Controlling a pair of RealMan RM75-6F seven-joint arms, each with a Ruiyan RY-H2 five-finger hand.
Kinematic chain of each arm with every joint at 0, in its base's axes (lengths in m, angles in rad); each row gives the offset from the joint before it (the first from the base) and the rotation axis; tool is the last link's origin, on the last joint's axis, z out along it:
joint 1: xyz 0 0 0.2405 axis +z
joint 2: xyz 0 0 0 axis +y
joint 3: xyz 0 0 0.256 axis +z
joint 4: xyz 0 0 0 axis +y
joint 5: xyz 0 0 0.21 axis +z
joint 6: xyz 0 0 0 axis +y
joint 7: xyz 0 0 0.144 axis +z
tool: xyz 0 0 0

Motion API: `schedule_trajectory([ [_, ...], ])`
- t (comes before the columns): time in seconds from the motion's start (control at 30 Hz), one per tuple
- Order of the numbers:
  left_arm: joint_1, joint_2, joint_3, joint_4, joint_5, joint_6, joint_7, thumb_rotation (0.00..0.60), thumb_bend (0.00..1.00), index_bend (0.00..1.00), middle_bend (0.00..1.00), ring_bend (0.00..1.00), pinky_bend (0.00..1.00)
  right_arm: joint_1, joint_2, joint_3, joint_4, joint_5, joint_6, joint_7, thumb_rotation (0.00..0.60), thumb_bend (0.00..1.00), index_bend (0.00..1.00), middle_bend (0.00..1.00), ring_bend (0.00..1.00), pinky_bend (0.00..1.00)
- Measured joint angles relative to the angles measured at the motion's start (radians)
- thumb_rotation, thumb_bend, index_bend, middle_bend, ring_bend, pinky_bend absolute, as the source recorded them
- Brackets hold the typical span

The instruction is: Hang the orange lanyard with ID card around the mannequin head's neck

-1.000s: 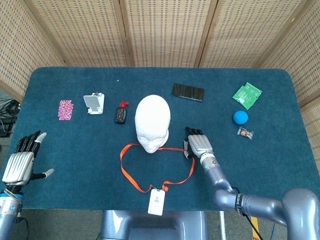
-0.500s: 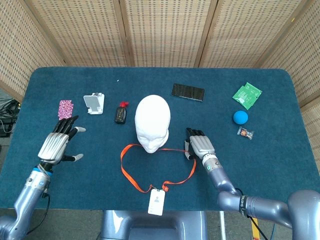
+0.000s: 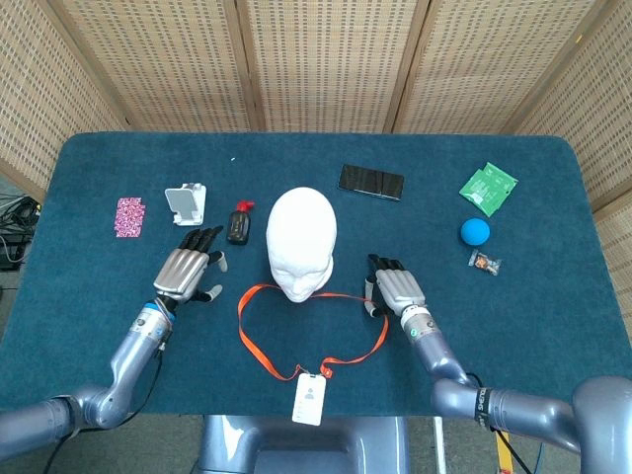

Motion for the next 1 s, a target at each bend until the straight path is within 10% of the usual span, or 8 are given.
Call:
schedule_trajectory([
  [1.0, -0.154, -0.29, 0.006, 0.289, -0.106, -0.059, 0.078, 0.6, 0.35, 0.53, 0.0, 0.0, 0.0, -0.021, -0.009, -0.008, 0.05, -0.07, -0.059, 0.098, 0.6, 0.63, 0.7, 0.0, 0.0, 0.0],
])
